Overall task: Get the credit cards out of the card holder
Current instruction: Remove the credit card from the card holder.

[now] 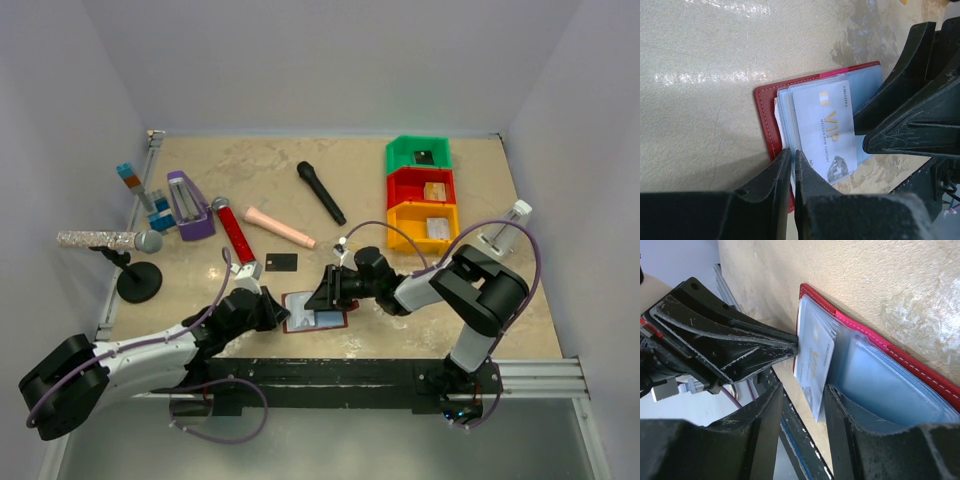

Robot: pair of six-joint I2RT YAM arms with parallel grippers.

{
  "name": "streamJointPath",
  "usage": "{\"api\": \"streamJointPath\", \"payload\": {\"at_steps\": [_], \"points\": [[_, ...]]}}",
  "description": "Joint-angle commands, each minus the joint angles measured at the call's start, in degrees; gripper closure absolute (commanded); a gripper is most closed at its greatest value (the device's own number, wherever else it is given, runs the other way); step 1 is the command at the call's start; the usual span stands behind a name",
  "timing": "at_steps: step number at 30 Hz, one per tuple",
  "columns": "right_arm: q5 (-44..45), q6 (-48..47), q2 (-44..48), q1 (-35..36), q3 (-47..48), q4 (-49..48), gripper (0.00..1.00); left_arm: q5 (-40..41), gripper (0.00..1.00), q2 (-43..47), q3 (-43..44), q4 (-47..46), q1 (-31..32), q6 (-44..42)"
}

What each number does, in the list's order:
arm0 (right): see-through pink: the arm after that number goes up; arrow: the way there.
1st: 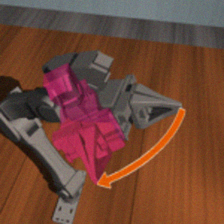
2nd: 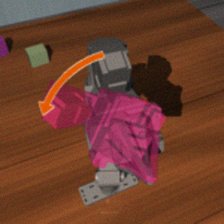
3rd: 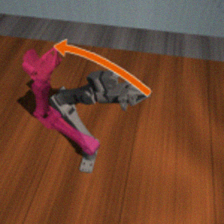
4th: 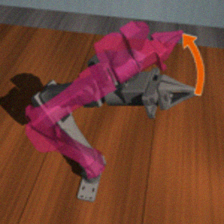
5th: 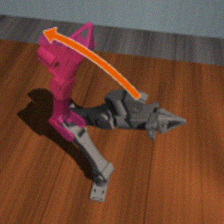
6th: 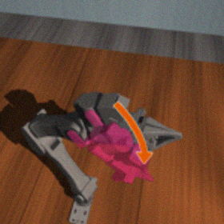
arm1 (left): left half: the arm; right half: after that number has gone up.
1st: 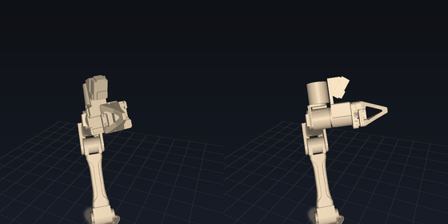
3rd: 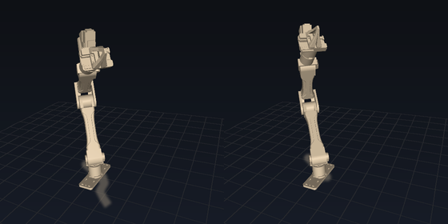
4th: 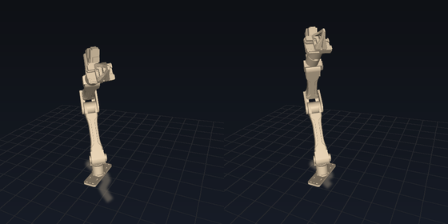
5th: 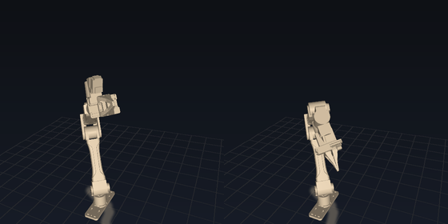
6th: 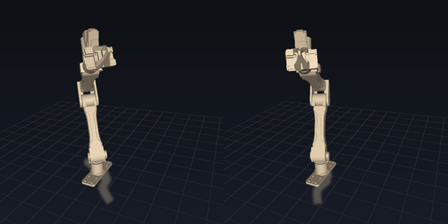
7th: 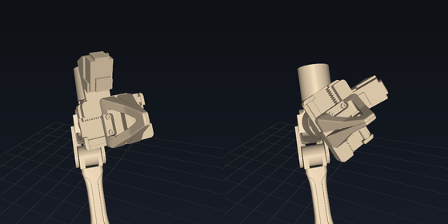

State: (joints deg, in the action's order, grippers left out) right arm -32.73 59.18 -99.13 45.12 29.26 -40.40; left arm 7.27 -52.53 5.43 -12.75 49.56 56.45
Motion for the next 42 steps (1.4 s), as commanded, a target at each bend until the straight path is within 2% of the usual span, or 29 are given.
{"api": "streamJointPath", "payload": {"at_steps": [1,3,10,26,32,37,42], "points": [[-1.28,0.24,-0.80,0.40,1.94,-2.23,0.57,0.11,0.86,0.42,0.37,1.33,0.19,-0.63],[-1.89,0.24,-1.32,0.40,2.12,-2.31,0.57,0.20,0.86,0.07,0.28,1.06,0.19,-0.63],[-3.30,1.29,-2.56,0.40,2.38,-4.42,0.57,-0.85,1.00,-3.62,0.02,-2.18,0.19,-0.64],[-5.68,1.73,-4.58,1.28,4.76,-4.86,0.56,-3.66,1.00,-8.46,-0.33,-8.51,0.19,-0.11],[-6.03,1.20,-5.02,1.81,6.08,-2.49,0.55,-4.54,0.99,-9.17,-0.33,-10.27,0.19,0.24],[-6.29,0.41,-4.49,1.81,6.25,-0.56,0.56,-4.11,0.95,-8.64,-0.33,-9.31,0.19,0.33],[-5.33,-2.66,-1.33,1.81,5.99,5.41,0.57,-2.96,0.96,-7.85,-0.86,-7.73,0.19,0.59]]}}
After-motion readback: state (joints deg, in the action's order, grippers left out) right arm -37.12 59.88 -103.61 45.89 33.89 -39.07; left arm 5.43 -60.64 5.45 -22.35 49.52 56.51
